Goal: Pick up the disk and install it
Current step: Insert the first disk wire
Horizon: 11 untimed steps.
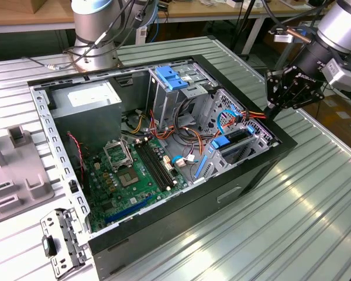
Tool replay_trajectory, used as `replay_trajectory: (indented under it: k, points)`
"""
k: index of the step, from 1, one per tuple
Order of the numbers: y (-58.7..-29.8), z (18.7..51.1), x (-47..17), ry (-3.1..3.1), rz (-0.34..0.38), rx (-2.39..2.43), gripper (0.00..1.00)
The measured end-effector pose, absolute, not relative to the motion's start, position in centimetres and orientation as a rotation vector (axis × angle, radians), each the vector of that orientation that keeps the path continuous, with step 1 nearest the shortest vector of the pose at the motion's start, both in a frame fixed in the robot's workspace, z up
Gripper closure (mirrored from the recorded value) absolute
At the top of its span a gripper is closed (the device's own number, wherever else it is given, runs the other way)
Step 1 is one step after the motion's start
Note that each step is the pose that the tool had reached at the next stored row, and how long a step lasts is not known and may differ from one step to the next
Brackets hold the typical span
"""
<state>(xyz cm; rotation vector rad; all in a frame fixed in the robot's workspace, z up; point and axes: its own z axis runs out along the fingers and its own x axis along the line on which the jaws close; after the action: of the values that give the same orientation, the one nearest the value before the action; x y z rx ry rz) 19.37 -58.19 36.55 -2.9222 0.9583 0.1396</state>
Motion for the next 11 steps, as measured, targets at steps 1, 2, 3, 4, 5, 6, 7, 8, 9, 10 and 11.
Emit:
replay_trajectory:
  k: [1, 2, 3, 4, 5, 6, 7, 8, 9, 10, 11]
  points:
    - [-58.19, 36.55, 19.37, 0.958, 0.14, -2.922, 0.83]
    - [-58.19, 36.57, 19.37, 0.958, 0.14, -2.922, 0.83]
    - [-58.2, 36.63, 19.38, 0.958, 0.14, -2.921, 0.83]
    - [-58.2, 36.69, 19.38, 0.957, 0.141, -2.92, 0.83]
    - [-58.2, 36.79, 19.38, 0.956, 0.142, -2.918, 0.83]
    - [-58.19, 36.99, 19.38, 0.954, 0.144, -2.912, 0.83]
    - [-58.19, 37.1, 19.37, 0.953, 0.146, -2.909, 0.83]
    - [-58.19, 37.18, 19.37, 0.952, 0.147, -2.906, 0.83]
    - [-58.19, 37.25, 19.38, 0.951, 0.149, -2.904, 0.83]
    - [-58.19, 37.32, 19.38, 0.95, 0.15, -2.901, 0.83]
    - [-58.19, 37.41, 19.37, 0.949, 0.151, -2.898, 0.83]
